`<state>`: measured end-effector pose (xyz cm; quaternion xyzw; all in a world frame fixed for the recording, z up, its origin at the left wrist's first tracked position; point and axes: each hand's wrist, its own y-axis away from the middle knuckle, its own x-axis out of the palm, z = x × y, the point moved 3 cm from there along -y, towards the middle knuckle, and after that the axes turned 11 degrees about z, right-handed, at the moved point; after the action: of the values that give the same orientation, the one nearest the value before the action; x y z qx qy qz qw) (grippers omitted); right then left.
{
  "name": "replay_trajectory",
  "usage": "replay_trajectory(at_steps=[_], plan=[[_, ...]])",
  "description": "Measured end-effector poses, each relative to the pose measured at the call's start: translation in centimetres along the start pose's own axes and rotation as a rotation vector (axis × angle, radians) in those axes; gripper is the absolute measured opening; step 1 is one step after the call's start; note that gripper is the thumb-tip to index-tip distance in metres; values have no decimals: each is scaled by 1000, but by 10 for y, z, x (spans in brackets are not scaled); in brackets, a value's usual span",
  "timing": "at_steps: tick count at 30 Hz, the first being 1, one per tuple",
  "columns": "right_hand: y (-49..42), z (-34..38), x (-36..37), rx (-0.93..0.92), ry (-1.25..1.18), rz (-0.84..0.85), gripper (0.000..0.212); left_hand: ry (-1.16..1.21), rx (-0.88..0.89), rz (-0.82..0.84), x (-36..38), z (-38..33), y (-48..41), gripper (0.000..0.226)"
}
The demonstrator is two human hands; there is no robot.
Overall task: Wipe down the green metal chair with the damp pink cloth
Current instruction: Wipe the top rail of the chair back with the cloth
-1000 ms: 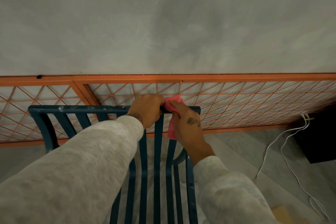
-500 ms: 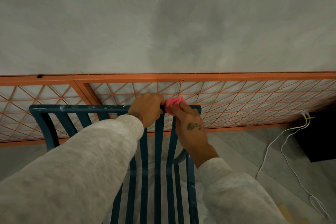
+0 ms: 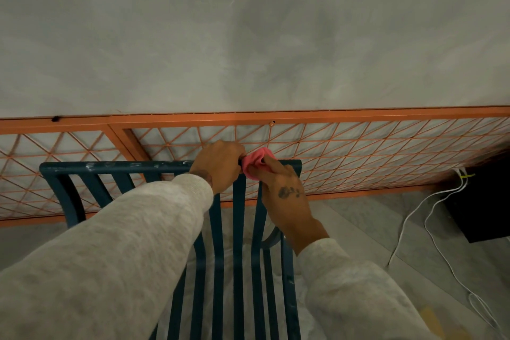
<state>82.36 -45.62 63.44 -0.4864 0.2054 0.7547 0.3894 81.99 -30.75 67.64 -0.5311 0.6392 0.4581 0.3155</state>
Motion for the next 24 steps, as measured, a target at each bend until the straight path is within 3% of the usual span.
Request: replay_trajectory(at_steps=[3, 8, 15, 18, 21, 24], plan=[[5, -18, -10, -59, 47, 13, 51, 27, 0, 9, 1, 2, -1, 14], [10, -15, -24, 30, -19, -137, 46, 44, -8, 8, 3, 4, -2, 18], [-5, 0, -16, -21, -87, 42, 51, 36, -6, -2, 3, 4, -2, 10], [6, -16, -32, -40, -67, -35, 45, 51, -5, 8, 4, 3, -1, 19], [13, -23, -36, 91, -38, -122, 39, 69, -17, 11, 4, 4, 0, 22], [8, -8, -24, 44, 31, -72, 41, 67, -21, 5, 4, 4, -1, 22]])
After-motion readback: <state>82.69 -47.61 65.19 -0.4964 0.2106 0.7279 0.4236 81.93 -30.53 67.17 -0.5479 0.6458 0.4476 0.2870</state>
